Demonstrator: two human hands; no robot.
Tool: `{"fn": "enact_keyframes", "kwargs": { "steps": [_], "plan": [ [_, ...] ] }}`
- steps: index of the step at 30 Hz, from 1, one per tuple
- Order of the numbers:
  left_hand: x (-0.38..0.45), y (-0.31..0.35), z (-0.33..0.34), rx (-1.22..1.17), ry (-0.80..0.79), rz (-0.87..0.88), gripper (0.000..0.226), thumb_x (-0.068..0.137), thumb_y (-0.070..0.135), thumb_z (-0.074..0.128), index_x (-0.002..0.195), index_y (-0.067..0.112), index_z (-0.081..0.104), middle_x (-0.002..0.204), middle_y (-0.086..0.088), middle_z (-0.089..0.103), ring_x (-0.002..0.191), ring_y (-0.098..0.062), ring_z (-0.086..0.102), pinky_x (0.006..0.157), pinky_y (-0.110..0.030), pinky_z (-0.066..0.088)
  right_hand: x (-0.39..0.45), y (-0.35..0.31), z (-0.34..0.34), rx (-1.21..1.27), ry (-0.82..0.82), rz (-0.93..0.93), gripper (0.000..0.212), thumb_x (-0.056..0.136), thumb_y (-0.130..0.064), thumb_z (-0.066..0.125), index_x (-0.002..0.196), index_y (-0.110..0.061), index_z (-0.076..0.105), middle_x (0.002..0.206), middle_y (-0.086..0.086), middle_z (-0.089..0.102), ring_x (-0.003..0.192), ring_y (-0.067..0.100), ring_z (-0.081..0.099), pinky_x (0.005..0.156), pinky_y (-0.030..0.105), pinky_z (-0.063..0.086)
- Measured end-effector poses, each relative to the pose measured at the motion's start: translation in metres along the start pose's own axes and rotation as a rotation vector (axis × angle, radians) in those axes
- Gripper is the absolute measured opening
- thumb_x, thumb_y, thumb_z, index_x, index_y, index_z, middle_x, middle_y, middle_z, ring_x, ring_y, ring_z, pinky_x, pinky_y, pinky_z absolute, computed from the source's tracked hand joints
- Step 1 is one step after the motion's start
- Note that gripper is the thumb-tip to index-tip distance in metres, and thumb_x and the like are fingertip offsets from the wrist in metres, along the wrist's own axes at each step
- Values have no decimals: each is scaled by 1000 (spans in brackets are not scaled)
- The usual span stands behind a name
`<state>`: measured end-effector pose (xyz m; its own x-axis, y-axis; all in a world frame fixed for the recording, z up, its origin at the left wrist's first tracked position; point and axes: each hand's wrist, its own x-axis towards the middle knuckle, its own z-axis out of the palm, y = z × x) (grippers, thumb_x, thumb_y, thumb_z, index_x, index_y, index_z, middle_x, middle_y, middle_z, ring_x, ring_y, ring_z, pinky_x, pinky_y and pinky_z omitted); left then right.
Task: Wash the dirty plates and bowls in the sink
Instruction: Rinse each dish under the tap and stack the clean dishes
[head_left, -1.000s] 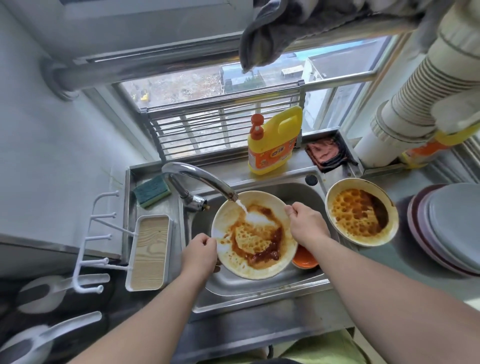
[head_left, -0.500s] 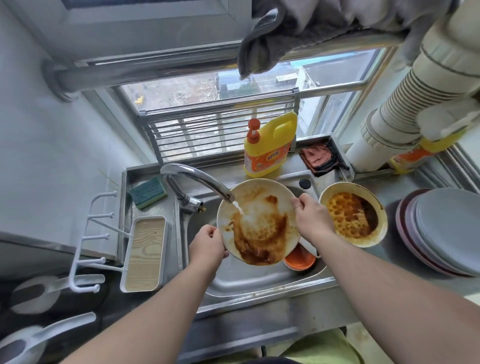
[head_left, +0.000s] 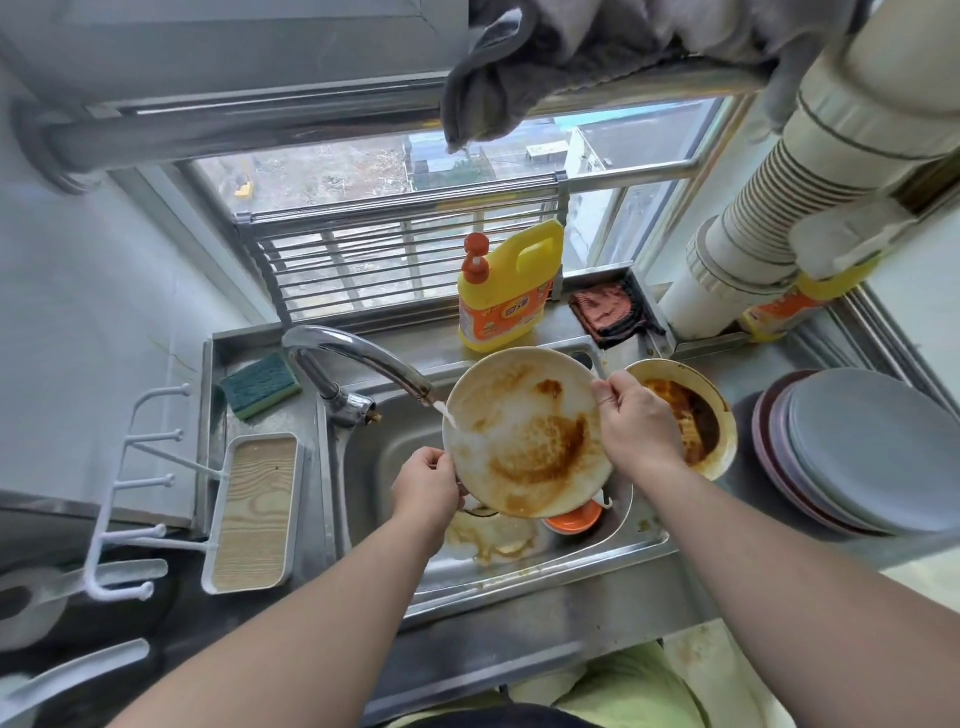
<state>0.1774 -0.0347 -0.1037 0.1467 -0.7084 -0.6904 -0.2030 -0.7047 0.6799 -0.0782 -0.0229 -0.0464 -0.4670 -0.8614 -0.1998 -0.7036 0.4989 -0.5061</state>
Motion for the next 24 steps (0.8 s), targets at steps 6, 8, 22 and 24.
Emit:
{"fn": "enact_keyframes", "kwargs": {
  "steps": [6, 8, 22, 24],
  "plan": [
    [1, 0, 4, -12, 11, -1, 22, 103, 26, 56, 92, 18, 73, 91, -11, 77, 86, -30, 75, 79, -49, 66, -4, 8, 1, 8, -4, 39, 35, 111, -52, 39, 91, -26, 53, 86, -5, 60, 74, 8, 50, 54, 28, 31],
    [2, 1, 4, -27, 13, -2, 21, 105, 23, 55, 95, 18, 72, 92, -9, 77, 83, -27, 73, 82, -50, 65, -6, 8, 1, 25, -7, 48, 35, 111, -52, 39, 90, -27, 52, 86, -5, 60, 75, 8, 50, 54, 28, 31],
    [16, -1, 14, -169, -23, -50, 17, 106, 17, 57, 109, 21, 74, 98, -2, 80, 94, -22, 76, 83, -40, 65, -15, 11, -3, 86, 19, 76, 38, 111, -51, 39, 86, -25, 52, 82, 0, 62, 74, 18, 57, 56, 31, 34],
    [17, -3, 13, -166, -26, -51, 17, 106, 19, 57, 108, 21, 74, 98, -3, 80, 94, -23, 76, 84, -42, 65, -17, 11, -4, 84, 16, 78, 39, 111, -51, 39, 87, -24, 52, 81, 0, 62, 73, 17, 56, 55, 30, 33]
  ]
}}
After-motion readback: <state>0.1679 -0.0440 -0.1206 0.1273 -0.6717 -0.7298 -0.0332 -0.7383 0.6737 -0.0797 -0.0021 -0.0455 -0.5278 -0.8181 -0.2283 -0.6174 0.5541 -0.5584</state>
